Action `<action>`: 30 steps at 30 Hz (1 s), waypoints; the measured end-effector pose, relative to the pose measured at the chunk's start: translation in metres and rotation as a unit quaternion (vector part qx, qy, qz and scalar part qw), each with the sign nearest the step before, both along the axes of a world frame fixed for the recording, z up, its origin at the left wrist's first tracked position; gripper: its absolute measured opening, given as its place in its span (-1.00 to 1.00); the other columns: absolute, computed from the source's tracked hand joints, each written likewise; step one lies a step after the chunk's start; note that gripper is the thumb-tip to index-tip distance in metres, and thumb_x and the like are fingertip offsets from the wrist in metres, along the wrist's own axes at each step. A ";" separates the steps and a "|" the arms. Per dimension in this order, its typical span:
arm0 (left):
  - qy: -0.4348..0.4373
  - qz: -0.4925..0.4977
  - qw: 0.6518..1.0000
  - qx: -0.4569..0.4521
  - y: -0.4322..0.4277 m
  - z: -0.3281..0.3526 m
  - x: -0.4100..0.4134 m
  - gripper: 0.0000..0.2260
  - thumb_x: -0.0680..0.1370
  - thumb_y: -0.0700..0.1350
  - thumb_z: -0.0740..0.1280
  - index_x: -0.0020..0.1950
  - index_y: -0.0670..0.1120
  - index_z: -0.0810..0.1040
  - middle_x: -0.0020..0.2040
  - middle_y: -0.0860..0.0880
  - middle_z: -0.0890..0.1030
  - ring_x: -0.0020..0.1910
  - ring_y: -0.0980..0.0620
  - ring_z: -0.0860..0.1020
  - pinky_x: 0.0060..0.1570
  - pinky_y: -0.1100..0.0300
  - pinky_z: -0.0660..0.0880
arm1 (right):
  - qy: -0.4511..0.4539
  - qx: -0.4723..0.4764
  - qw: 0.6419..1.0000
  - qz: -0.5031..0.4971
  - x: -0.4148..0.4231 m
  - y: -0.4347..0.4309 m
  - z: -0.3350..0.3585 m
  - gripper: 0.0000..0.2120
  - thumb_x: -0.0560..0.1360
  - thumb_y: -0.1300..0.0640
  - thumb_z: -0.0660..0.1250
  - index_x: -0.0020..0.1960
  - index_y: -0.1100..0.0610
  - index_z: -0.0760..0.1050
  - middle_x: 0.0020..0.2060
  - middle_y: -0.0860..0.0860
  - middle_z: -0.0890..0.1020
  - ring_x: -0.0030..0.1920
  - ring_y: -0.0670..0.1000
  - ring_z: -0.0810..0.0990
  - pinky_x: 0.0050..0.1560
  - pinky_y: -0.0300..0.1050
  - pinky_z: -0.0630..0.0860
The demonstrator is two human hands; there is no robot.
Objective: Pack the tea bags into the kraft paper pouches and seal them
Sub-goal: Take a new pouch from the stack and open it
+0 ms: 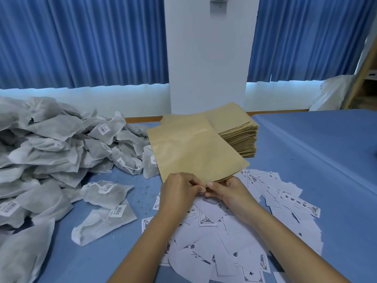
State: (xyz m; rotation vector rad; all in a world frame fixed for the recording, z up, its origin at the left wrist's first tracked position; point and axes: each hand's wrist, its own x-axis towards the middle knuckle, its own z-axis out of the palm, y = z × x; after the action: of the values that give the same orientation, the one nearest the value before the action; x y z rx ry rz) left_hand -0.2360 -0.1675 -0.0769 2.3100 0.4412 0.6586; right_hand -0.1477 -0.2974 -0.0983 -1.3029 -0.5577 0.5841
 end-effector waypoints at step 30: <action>-0.040 -0.083 0.976 0.197 -0.022 -0.013 0.013 -0.84 0.53 -0.21 0.29 0.03 -0.18 0.63 -0.08 -0.11 0.59 -0.04 -0.07 0.52 -0.08 0.00 0.45 | 0.076 0.022 0.993 -0.086 0.000 0.010 -0.001 -0.81 0.48 0.50 0.13 -0.19 0.34 0.47 -0.31 0.19 0.57 -0.31 0.04 0.59 -0.16 -0.15 0.60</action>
State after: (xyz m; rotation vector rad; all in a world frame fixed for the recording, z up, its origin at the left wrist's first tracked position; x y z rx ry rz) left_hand -0.2227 -0.1899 -0.0897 2.6419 0.0804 0.8114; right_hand -0.1480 -0.2878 -0.0995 -1.2400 -0.3280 0.5200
